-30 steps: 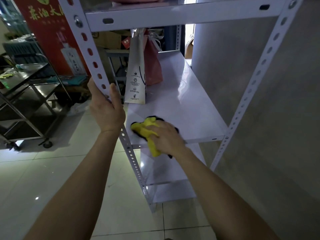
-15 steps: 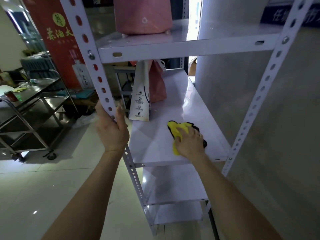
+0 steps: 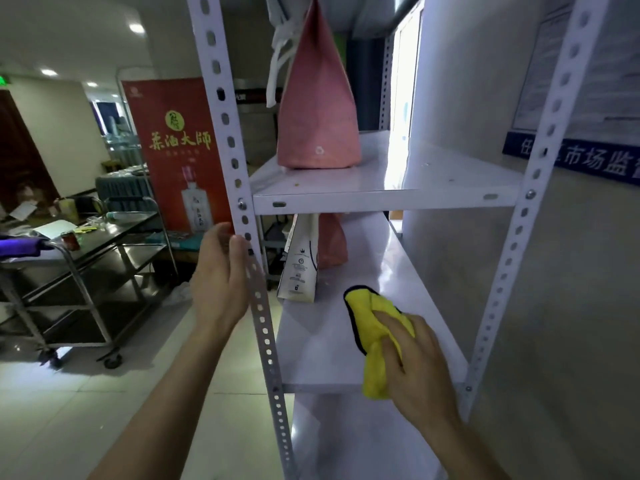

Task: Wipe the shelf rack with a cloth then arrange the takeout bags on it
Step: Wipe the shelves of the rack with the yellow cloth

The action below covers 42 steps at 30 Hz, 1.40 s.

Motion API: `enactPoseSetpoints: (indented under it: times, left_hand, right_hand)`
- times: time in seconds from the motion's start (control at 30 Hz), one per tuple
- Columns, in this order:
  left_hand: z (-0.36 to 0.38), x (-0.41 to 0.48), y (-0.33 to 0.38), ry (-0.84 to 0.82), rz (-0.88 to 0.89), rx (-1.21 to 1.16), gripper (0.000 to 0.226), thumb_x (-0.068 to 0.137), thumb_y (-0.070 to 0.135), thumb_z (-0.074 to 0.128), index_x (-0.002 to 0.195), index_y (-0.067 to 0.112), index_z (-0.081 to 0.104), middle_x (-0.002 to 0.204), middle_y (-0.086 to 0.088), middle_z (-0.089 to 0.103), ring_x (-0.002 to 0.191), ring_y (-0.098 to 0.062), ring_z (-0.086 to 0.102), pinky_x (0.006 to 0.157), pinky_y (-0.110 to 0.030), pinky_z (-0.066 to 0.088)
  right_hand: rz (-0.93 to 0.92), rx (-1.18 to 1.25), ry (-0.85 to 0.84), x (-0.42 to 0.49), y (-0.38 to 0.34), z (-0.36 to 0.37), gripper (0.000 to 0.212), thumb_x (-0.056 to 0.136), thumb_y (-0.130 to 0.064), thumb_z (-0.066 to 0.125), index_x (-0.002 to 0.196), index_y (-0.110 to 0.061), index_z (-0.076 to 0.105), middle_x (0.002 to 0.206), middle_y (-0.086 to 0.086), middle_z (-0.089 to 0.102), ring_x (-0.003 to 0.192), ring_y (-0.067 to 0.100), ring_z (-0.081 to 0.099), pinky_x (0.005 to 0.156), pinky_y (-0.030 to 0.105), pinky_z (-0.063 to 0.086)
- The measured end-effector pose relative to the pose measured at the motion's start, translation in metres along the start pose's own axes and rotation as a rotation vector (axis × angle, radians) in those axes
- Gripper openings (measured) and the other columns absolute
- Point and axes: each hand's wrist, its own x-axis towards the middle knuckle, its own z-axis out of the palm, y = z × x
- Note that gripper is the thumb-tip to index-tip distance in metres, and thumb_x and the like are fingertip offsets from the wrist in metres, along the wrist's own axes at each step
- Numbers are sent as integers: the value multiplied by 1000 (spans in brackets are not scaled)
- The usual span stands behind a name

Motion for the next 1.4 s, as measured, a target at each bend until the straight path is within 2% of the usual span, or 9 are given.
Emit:
enactPoseSetpoints:
  times: [0.23, 0.3, 0.4, 0.5, 0.7, 0.9, 1.07, 1.23, 1.4]
  left_hand:
    - [-30, 115, 65, 65, 133, -88, 61, 109, 72, 29, 152, 31, 42, 143, 7, 61, 126, -15, 64, 103, -55, 57]
    - [-31, 141, 90, 69, 180, -137, 63, 108, 73, 33, 156, 32, 37, 144, 9, 59, 127, -12, 63, 104, -52, 57]
    - [-26, 166, 117, 90, 225, -198, 66, 107, 71, 38, 158, 28, 34, 138, 8, 61, 120, -9, 64, 100, -44, 57]
    - [-12, 170, 119, 187, 274, -185, 62, 110, 64, 38, 155, 21, 37, 126, 4, 68, 100, -12, 71, 85, -48, 62]
    - [-7, 169, 113, 239, 307, -155, 47, 113, 53, 40, 149, 24, 42, 112, 8, 68, 81, -13, 69, 69, -47, 60]
    - [-5, 168, 111, 261, 299, -125, 46, 112, 52, 40, 150, 24, 43, 111, 14, 66, 78, -4, 64, 67, -36, 55]
    - [0, 167, 115, 315, 280, -58, 45, 113, 48, 41, 150, 23, 45, 111, 15, 64, 80, -1, 58, 65, -17, 39]
    - [-5, 168, 114, 322, 284, -19, 45, 113, 48, 40, 147, 20, 47, 112, 10, 70, 82, -3, 56, 67, -28, 40]
    - [0, 165, 118, 330, 288, -28, 51, 112, 50, 39, 154, 21, 43, 122, 10, 71, 88, -9, 66, 73, -29, 45]
  right_hand:
    - [-267, 182, 458, 104, -125, -141, 43, 104, -21, 50, 145, -29, 61, 133, 6, 54, 115, 21, 54, 91, 32, 44]
    - [-264, 56, 383, 152, -140, -154, 46, 102, -24, 45, 144, -29, 62, 132, 9, 56, 117, 29, 54, 95, 40, 46]
    - [-218, -276, -2, 206, -145, -140, 52, 99, -27, 36, 145, -34, 59, 128, 12, 57, 116, 39, 54, 98, 49, 46]
    - [-177, -277, -253, 220, -144, -115, 59, 92, -32, 31, 144, -43, 57, 122, 6, 59, 115, 35, 57, 99, 48, 48]
    - [-167, -95, -126, 237, -159, -99, 48, 104, -19, 39, 138, -42, 65, 120, 7, 60, 112, 31, 60, 94, 39, 49]
    - [-340, -145, -360, 225, -181, -71, 62, 92, -42, 22, 141, -47, 59, 138, -2, 60, 132, 26, 51, 110, 48, 44]
    - [-82, -366, -280, 243, -132, -105, 45, 102, -32, 38, 139, -47, 59, 129, 5, 60, 123, 33, 55, 100, 44, 46]
    - [-322, -246, -388, 227, -182, -64, 51, 103, -42, 28, 147, -49, 51, 148, 3, 54, 139, 30, 46, 112, 50, 41]
    - [-40, -378, -343, 244, -155, -100, 55, 98, -44, 25, 144, -45, 56, 144, 9, 56, 129, 35, 51, 103, 44, 41]
